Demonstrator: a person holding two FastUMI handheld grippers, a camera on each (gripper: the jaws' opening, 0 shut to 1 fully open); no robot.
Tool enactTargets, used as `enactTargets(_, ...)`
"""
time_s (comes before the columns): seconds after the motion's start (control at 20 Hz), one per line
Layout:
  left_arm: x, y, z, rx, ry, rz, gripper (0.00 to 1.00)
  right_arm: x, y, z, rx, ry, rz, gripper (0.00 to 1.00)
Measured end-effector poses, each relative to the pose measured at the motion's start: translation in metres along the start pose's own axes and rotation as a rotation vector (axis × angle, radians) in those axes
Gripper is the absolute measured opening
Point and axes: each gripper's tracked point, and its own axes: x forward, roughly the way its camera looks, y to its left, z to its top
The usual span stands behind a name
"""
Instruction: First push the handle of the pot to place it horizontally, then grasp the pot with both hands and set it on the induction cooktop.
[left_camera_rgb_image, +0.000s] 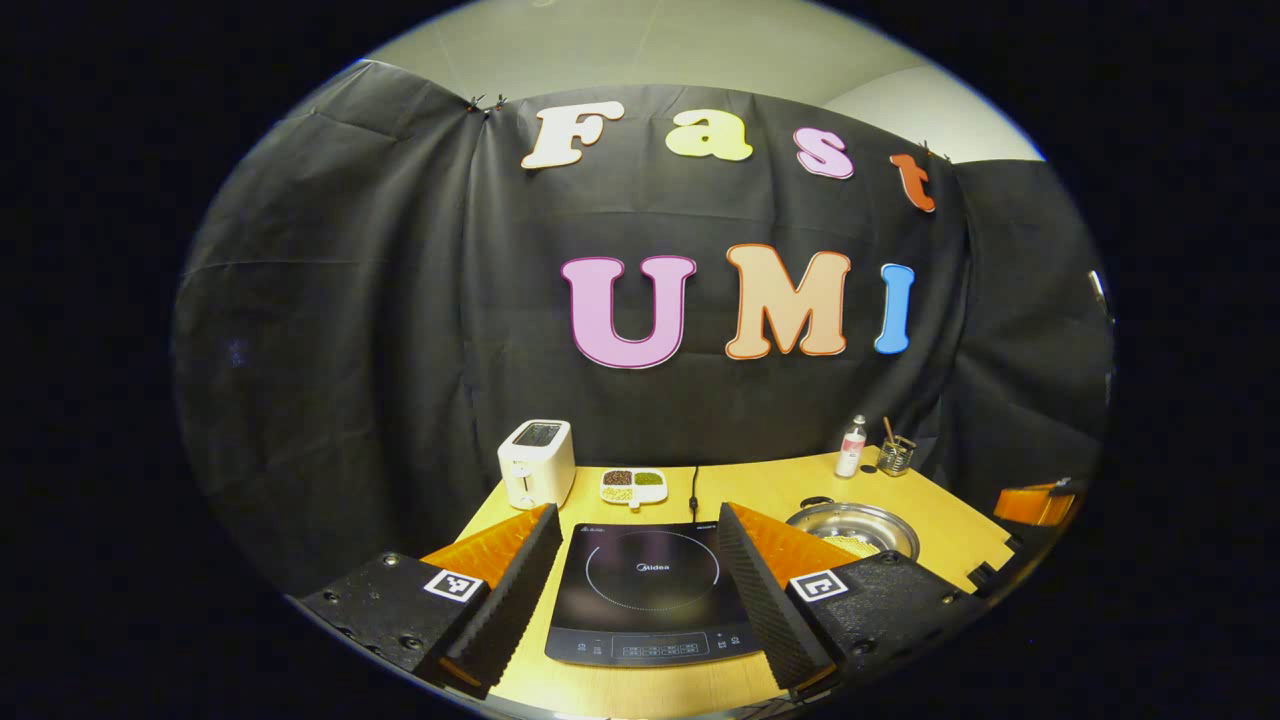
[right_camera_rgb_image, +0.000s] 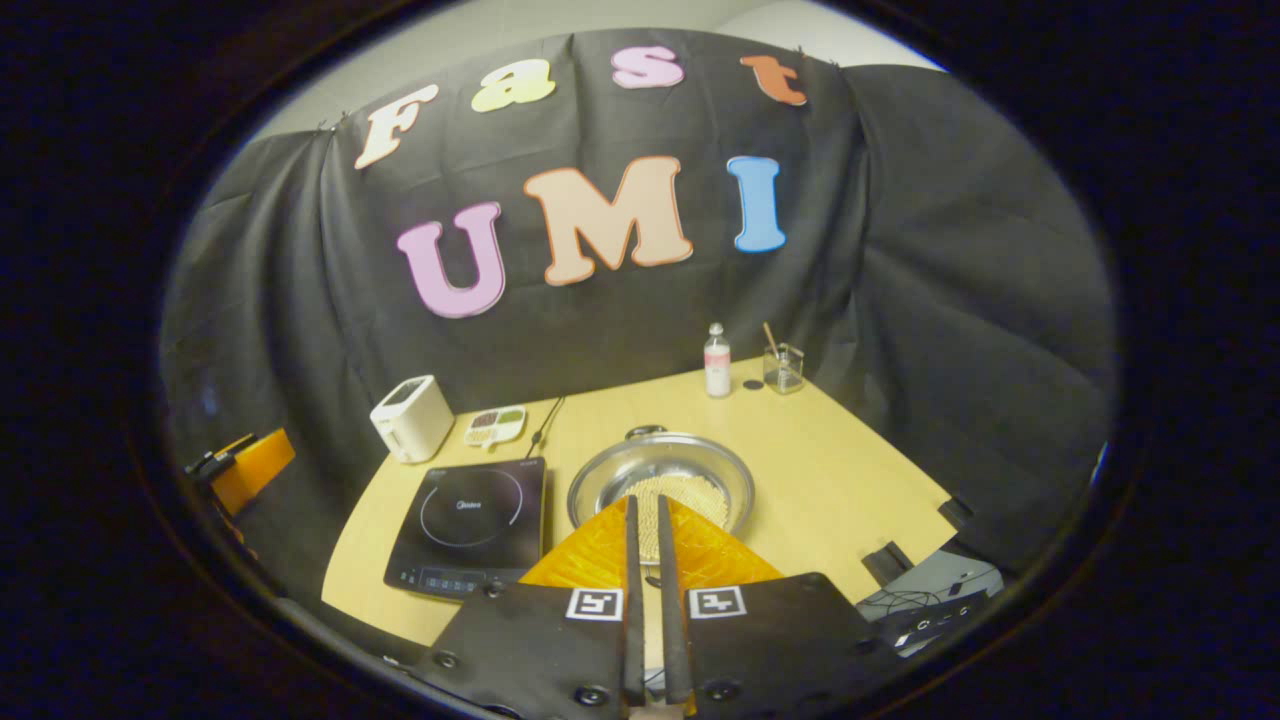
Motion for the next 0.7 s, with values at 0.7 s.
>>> enactTargets(0.7,0.019,-0.006,-0.004,-0.054,0.052,0.274,0.96,0.083,0.026,-0.107,-0.075,0.485,0.4,0.1)
